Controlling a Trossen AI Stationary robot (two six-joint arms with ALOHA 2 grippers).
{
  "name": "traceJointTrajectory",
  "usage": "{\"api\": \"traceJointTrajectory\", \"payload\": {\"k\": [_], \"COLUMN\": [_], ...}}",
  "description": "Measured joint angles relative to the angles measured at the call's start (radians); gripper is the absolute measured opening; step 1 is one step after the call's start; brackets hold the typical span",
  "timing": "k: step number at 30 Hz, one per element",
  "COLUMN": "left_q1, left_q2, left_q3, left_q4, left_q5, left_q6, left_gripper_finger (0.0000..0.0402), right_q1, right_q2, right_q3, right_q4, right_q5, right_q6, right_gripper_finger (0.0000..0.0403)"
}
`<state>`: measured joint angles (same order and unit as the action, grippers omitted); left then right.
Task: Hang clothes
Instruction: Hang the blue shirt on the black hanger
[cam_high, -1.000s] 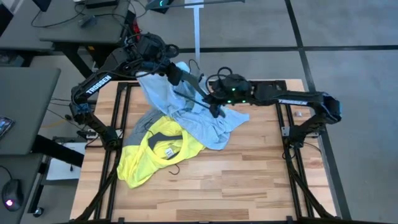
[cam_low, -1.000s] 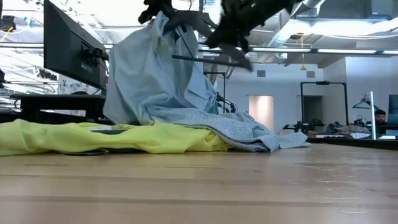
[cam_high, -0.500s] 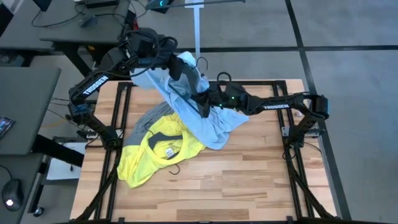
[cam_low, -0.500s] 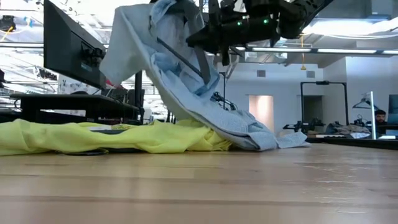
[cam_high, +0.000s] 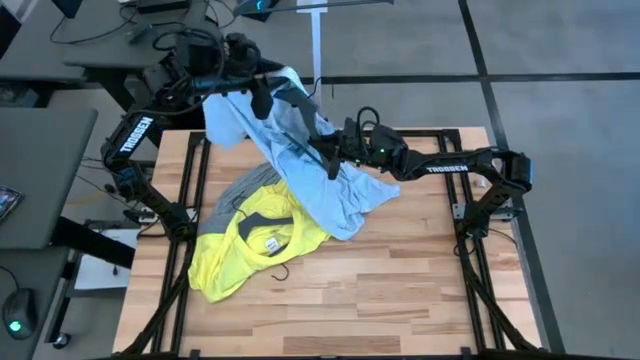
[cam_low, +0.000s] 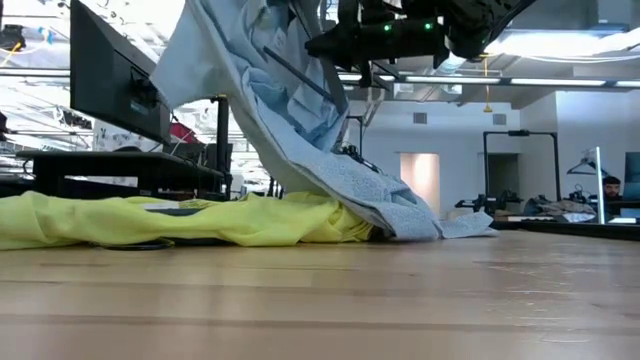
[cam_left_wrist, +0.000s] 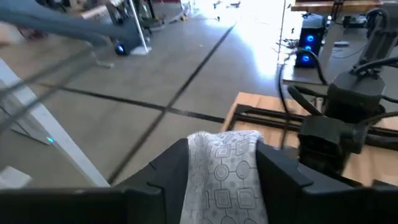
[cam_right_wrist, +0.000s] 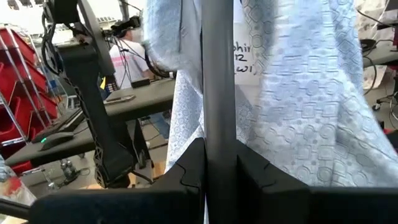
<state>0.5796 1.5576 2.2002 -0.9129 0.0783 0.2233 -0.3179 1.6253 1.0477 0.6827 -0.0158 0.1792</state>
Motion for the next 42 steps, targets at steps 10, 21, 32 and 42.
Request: {"api": "traceJointTrajectory", "payload": {"k": [10, 21, 32, 42], "left_q1": [0.005, 0.016, 0.042, 0.042], "left_q2": [-0.006, -0.009, 0.015, -0.012], "left_q3": [0.003, 0.144, 0.153, 0.153], "left_q4": [-0.04, -0.155, -0.523, -0.564], "left_q5": [-0.107, -0.148, -0.201, -0.253], "left_q6": [0.146, 0.265, 0.153, 0.201], "left_gripper_finger": [0.0145, 0.0145, 0.0144, 0.0143], "right_q1": [-0.016, -0.021, -0.032, -0.045], "right_q2": [0.001, 0.001, -0.04, -0.105], "right_q3": [0.004, 0.016, 0.016, 0.016], "right_q4": [0.009, 0.005, 0.002, -0.057], "right_q5": [-0.008, -0.014, -0.017, -0.035], "right_q6": [-0.02, -0.05, -0.065, -0.102], "right_gripper_finger": [0.0031, 0.0031, 0.003, 0.003]}}
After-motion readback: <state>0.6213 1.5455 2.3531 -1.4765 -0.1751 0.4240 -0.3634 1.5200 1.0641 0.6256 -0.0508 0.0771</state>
